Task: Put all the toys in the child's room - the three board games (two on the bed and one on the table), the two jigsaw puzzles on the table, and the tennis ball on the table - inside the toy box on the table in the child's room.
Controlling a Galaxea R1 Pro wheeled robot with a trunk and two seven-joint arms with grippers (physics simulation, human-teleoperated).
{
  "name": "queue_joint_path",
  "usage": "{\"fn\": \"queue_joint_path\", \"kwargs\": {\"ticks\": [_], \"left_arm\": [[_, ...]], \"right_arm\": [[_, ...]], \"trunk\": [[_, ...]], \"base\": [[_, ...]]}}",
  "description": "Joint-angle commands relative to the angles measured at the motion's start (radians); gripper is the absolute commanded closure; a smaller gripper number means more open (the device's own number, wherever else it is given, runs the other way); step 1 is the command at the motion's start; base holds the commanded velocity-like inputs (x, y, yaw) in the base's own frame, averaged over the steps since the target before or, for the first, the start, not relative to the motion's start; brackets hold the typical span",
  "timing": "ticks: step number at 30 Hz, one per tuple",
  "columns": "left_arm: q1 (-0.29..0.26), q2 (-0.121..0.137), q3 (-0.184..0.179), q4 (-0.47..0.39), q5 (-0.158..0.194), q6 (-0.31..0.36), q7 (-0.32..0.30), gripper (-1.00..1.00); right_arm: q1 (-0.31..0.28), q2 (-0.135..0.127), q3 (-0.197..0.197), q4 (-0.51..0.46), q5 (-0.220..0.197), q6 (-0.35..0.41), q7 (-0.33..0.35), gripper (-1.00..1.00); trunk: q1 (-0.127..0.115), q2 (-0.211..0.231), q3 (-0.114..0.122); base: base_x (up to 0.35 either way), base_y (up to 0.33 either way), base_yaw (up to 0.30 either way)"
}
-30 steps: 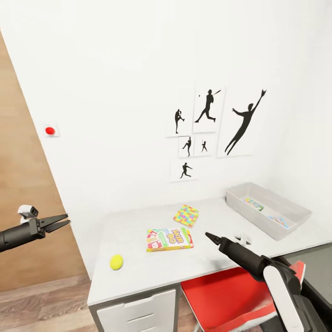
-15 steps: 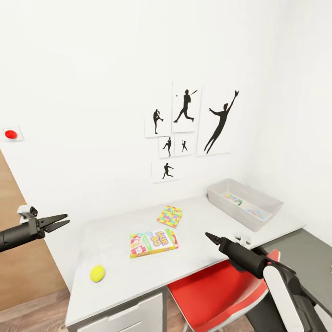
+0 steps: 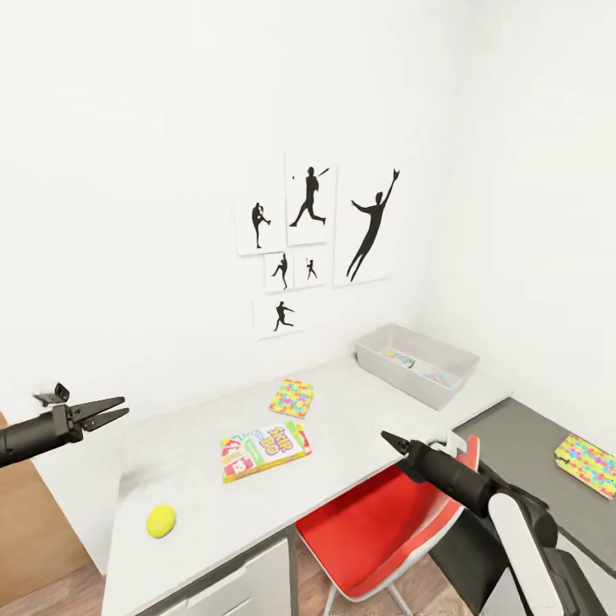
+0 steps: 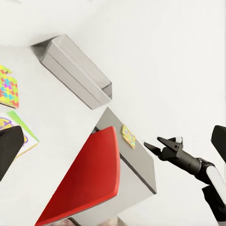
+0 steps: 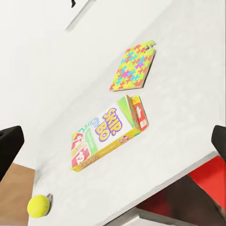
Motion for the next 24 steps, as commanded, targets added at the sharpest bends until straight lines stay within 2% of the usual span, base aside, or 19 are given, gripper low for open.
{"fn": "queue_joint_path", "kwargs": {"ticks": [1,7,24], "left_arm": [[0.000,0.000,0.000,0.000,-0.001,0.011,-0.005,-1.00],[0.000,0.001,0.001,0.000,-0.001,0.011,-0.005,-1.00],[0.000,0.001,0.001,0.000,-0.001,0.011,-0.005,-1.00]], "right_arm": [[-0.001,0.001,-0.001,0.000,0.003,0.005,0.005,-1.00],[-0.001,0.004,-0.001,0.001,0.006,0.001,0.005,-1.00],[-0.001,0.004,-0.005,0.001,0.007,-0.001,0.003,-1.00]], "trunk": [[0.000,-0.001,-0.001],[0.000,-0.001,-0.001],[0.000,-0.001,-0.001]], "base": [[-0.028,0.181,-0.272],[-0.013,0.188,-0.113],[0.020,0.151,-0.005]]}}
